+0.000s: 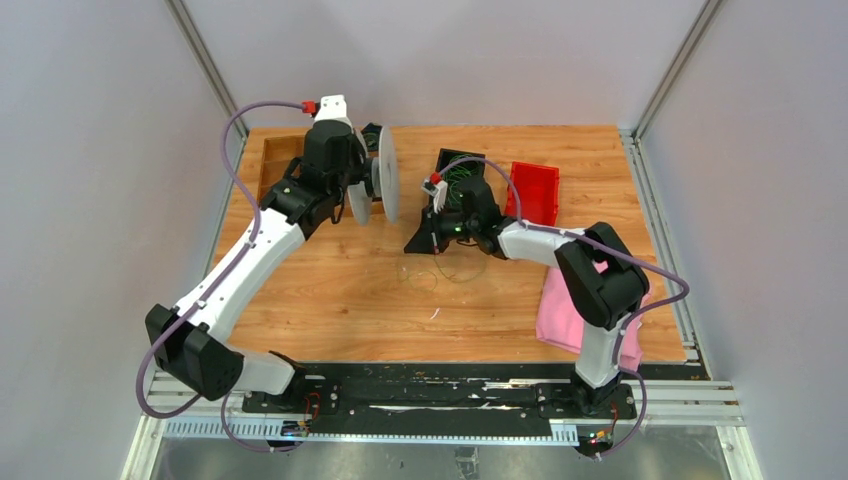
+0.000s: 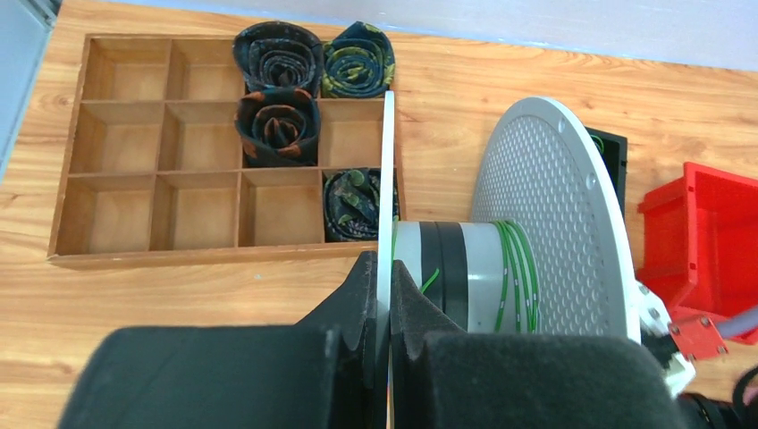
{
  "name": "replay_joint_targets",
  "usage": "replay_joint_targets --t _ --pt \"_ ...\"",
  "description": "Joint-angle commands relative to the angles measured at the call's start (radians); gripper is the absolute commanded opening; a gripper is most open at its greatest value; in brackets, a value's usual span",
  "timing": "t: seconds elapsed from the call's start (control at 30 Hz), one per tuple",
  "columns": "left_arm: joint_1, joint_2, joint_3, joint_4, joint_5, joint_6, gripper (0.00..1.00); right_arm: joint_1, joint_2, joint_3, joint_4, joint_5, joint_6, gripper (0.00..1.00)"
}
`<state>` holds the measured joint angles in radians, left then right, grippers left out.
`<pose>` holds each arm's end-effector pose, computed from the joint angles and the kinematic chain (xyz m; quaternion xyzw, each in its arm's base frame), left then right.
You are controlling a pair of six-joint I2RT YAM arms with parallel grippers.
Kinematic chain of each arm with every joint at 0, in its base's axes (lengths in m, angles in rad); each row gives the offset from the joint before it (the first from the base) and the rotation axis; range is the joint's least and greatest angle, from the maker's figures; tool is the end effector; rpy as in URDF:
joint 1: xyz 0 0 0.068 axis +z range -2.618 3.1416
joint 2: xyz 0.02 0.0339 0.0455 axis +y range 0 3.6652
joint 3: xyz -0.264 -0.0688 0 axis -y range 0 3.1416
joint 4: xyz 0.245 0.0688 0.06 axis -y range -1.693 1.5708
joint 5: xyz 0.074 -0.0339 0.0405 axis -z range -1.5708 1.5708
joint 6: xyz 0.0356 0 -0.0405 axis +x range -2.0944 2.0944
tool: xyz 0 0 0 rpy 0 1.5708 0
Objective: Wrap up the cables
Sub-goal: Wrap the cable around the cable reel.
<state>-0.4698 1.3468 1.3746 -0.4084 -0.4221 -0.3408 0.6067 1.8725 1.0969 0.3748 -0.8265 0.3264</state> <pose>0.2772 -0.1244 0.3981 -0.0650 0.8156 -0.0567 0.5721 0.3184 0.2528 0.1986 -0.3262 0.7251 0.5265 0.3011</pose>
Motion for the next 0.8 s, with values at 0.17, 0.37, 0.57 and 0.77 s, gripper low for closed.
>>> replay_joint_targets --t 0.17,0.37,0.57,0.77 --pt "-0.025 0.015 0.073 0.136 -0.180 0.043 0.00 0.098 -0.090 -0.036 -0.026 -0.023 0.048 0.02" --pt "-0.027 0.020 0.056 0.161 -0.219 0.064 0.00 0.143 -0.146 -0.007 -0.074 -0.073 0.059 0.02" --pt "-0.026 0.029 0.040 0.182 -0.241 0.080 0.00 0.165 -0.169 0.063 -0.138 -0.147 0.064 0.03" --pt "-0.026 0.032 0.022 0.197 -0.247 0.091 0.00 0.171 -0.178 0.158 -0.249 -0.189 0.029 0.03"
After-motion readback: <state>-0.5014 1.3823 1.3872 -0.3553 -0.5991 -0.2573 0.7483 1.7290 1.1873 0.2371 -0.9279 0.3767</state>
